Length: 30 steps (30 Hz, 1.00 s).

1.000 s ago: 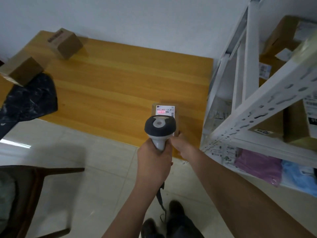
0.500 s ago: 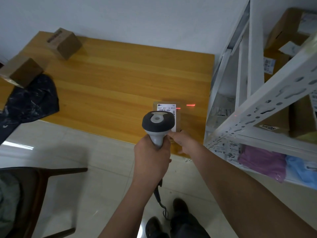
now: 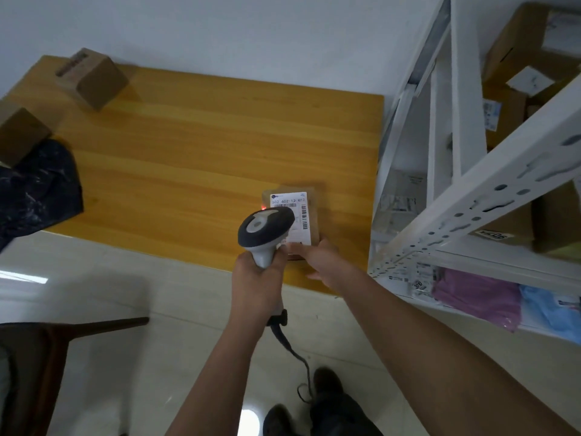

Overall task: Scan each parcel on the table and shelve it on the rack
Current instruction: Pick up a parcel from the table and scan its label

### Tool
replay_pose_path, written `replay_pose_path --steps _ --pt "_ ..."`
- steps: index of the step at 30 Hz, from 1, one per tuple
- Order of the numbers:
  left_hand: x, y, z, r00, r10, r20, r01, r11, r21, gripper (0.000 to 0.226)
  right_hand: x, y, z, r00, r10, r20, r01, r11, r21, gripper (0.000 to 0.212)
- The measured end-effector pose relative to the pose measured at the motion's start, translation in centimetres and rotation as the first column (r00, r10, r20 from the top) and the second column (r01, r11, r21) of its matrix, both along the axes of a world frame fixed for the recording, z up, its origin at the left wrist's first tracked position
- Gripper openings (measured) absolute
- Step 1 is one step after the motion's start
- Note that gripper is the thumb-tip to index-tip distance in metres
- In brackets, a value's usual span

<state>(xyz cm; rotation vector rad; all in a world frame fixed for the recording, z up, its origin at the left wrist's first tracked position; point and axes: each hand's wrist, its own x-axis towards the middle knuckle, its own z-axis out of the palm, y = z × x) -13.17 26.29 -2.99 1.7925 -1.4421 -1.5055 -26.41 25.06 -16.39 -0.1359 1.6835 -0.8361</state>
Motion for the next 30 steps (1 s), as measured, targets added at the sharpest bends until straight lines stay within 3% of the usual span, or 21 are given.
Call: replay_pose_path --steps 4,7,11,14,19,28,30 --pt "-0.5 -1.0 -3.1 0.995 -0.009 -0.103 0.016 0.997 0.072 0.005 -0.2 0.5 0.9 0.992 0.122 -0.011 -0.123 0.989 -0.077 0.077" --pt "0.6 -0.1 -4.4 0.988 0.007 -0.152 -0.003 1.000 0.027 0.015 -0.8 1.4 1.7 0.973 0.232 -0.016 -0.232 0.968 -0.098 0.076" --pt "2.8 2.8 -3.4 0.978 -0.005 -0.207 0.010 1.000 0.024 0.018 -0.3 3.7 3.1 0.953 0.276 0.128 -0.261 0.958 -0.120 0.083" --pt "3.6 5.4 -2.3 0.976 -0.041 -0.214 0.045 0.999 0.013 0.033 0.0 6.5 4.4 0.952 0.239 0.191 -0.207 0.963 -0.172 0.087" --pt "4.2 10.3 -0.3 0.970 -0.151 -0.192 0.149 0.989 -0.022 0.010 -0.3 13.7 7.0 0.962 0.091 0.257 -0.031 0.973 -0.228 0.089" --pt "2.2 20.1 -0.7 0.886 -0.427 -0.183 0.433 0.901 -0.007 0.011 -2.6 30.2 6.9 0.916 -0.144 0.375 0.234 0.950 -0.206 0.093" --pt "1.1 22.3 -1.9 0.867 -0.457 -0.197 0.474 0.880 0.043 0.007 -3.4 33.9 6.1 0.903 -0.149 0.404 0.245 0.949 -0.197 0.081"
